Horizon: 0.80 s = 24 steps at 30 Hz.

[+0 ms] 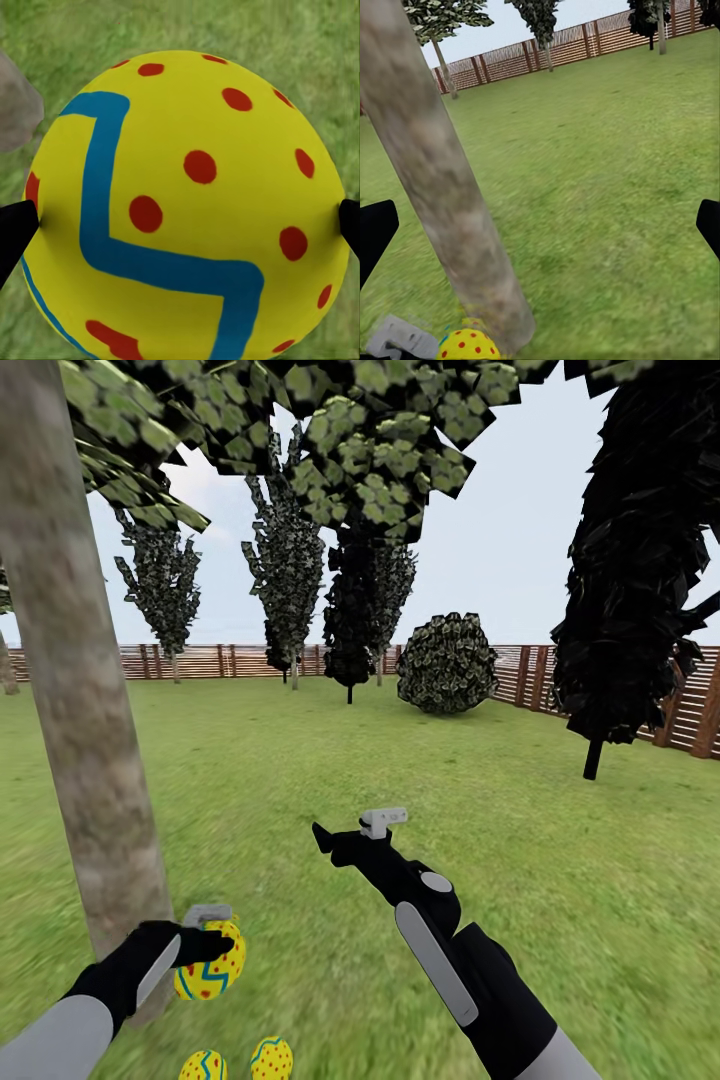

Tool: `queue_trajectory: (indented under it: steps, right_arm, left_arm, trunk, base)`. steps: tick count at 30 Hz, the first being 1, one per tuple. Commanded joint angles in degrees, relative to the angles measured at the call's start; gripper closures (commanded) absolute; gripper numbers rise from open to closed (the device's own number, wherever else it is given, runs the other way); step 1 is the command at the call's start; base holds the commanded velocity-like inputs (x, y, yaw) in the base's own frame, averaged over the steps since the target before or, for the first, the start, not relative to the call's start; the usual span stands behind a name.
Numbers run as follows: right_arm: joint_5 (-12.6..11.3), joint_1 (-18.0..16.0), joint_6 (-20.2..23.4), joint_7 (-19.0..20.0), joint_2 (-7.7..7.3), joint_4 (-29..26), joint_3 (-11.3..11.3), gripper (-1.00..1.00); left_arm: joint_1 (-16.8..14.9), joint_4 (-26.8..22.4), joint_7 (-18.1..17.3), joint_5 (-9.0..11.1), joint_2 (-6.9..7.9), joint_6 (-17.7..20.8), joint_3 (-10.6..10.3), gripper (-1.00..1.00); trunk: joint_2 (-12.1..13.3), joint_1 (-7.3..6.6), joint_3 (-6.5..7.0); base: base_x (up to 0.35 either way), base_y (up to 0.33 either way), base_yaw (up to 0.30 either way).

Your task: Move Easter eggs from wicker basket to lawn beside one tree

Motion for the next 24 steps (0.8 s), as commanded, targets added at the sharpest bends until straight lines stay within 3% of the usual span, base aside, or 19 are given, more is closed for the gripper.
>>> queue_trajectory:
  steps: [1, 6, 24]
  right_arm:
    - [-0.6, -0.1, 0.2, -0.6, -0.01, -0.1, 0.1, -1.00]
    - [-0.6, -0.1, 0.2, -0.6, -0.01, -0.1, 0.1, -1.00]
    - [-0.5, -0.1, 0.0, -0.6, 0.01, -0.1, 0.1, -1.00]
  left_arm:
    - [-0.1, 1.6, 0.2, 0.7, 0.07, 0.1, -0.4, 1.00]
    - [-0.3, 4.7, 0.2, 0.5, -0.01, -0.3, -0.4, 1.00]
    - [-0.4, 6.9, 0.2, 0.4, -0.45, 1.3, -0.4, 1.00]
  trunk:
    - [-0.5, 0.23, -0.27]
    - [-2.5, 1.33, -1.16]
    - [-9.7, 5.29, -4.40]
  base:
    - [0.000, 0.000, 0.000]
    - [0.000, 0.000, 0.000]
    - [0.000, 0.000, 0.000]
